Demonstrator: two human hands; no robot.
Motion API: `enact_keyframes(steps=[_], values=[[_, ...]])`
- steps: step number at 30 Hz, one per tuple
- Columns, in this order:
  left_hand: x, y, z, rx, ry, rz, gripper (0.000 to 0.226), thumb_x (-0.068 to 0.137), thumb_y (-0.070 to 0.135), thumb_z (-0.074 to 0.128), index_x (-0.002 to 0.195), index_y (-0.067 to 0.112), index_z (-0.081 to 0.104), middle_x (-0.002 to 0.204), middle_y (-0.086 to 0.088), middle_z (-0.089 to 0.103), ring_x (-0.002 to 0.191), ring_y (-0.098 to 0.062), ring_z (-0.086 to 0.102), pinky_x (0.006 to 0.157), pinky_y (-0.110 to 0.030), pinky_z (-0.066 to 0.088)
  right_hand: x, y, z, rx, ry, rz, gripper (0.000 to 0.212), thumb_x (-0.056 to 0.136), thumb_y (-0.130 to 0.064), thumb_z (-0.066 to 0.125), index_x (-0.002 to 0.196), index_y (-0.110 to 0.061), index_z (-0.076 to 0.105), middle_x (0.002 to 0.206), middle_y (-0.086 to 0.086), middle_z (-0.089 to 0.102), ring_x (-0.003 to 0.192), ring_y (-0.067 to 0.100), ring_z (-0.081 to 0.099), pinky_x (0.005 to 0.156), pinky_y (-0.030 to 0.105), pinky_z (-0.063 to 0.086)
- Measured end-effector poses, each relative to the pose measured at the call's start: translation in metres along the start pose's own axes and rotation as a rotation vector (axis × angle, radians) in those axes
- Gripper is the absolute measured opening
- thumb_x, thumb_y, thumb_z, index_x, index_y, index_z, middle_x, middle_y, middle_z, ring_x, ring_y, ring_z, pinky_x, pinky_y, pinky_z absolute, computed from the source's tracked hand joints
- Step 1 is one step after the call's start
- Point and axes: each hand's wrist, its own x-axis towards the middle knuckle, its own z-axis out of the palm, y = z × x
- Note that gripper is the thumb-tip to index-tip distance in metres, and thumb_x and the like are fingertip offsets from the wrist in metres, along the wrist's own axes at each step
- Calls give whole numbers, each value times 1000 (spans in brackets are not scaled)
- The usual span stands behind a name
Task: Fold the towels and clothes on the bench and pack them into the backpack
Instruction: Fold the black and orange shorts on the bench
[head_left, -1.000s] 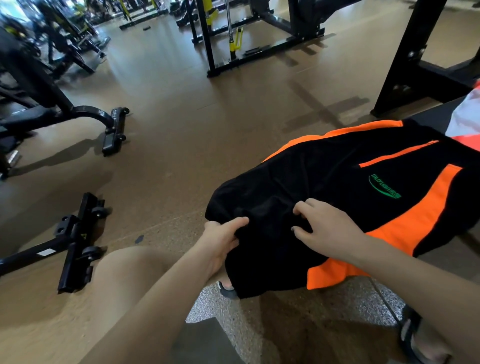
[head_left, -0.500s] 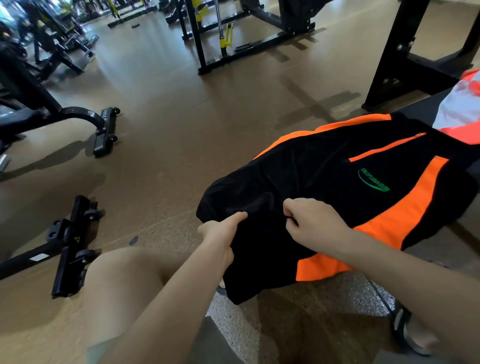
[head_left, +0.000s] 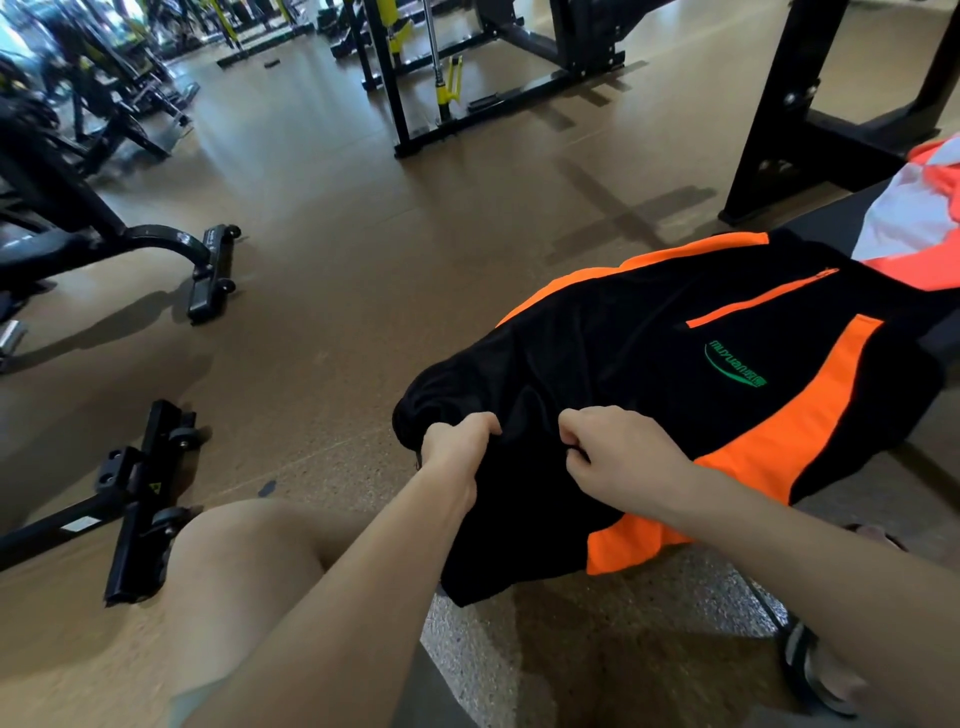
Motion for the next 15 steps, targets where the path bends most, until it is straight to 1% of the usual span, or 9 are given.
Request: enact_keyframes(steps=[1, 2, 3, 4, 5, 7, 9, 12, 15], values=[[1, 2, -1, -11, -6, 27, 42, 78, 13, 70, 114, 7, 50, 117, -15, 60, 98, -35, 64, 89, -50, 58, 0, 0, -1, -2, 2, -1, 4, 85, -20, 50, 83, -19, 46, 77, -3, 53, 74, 22, 54, 56, 35, 38], [2, 3, -1, -23, -25, 43, 58, 79, 10, 68, 131, 6, 43, 124, -16, 55, 100, -35, 63, 87, -50, 59, -1, 0, -1, -3, 5, -1, 4, 85, -19, 49, 83, -18, 46, 76, -3, 53, 73, 22, 54, 55, 35, 40], [1, 5, -3, -46, -50, 49, 73, 81, 7, 67, 145, 8, 30, 130, -16, 51, 101, -34, 62, 84, -48, 60, -1, -1, -1, -1, 8, -1, 4, 85, -18, 49, 82, -18, 46, 76, -2, 53, 72, 22, 54, 55, 36, 41], [2, 7, -5, -72, -70, 61, 85, 83, 5, 68, 152, 11, 19, 133, -16, 47, 100, -33, 62, 82, -47, 60, -1, -1, -1, 1, 10, 0, 4, 85, -18, 50, 82, -17, 46, 75, -2, 53, 71, 22, 54, 55, 36, 41], [2, 8, -7, -80, -84, 74, 94, 82, 5, 72, 154, 15, 12, 135, -15, 45, 99, -32, 61, 82, -47, 60, -1, 0, -2, 1, 12, 3, 4, 85, -18, 50, 82, -17, 47, 75, -2, 53, 70, 22, 54, 54, 35, 40], [5, 7, -13, -76, -96, 108, 104, 75, 12, 83, 149, 26, 12, 136, -14, 44, 106, -32, 61, 88, -52, 59, -1, 0, -2, -4, 18, 8, 4, 85, -18, 50, 82, -17, 47, 74, -2, 53, 69, 21, 54, 51, 33, 36], [9, 3, -17, -36, -76, 164, 101, 64, 17, 90, 135, 34, 20, 134, -12, 45, 110, -33, 59, 92, -54, 57, -1, 1, -3, -4, 17, 14, 5, 85, -17, 50, 81, -17, 47, 73, -2, 52, 68, 21, 53, 49, 30, 31], [11, -4, -24, 28, -64, 211, 88, 71, 10, 88, 121, 36, 21, 128, -7, 45, 110, -29, 57, 93, -51, 55, -1, 2, -4, -7, 15, 20, 6, 85, -18, 50, 80, -19, 46, 72, -2, 52, 67, 20, 53, 48, 28, 29], [15, -5, -30, -33, -88, 165, 87, 73, 7, 87, 124, 37, 23, 128, -7, 45, 110, -30, 57, 91, -51, 56, 0, 2, -6, 4, 16, 28, 10, 86, -19, 50, 79, -20, 44, 71, -3, 50, 67, 18, 52, 48, 27, 27]])
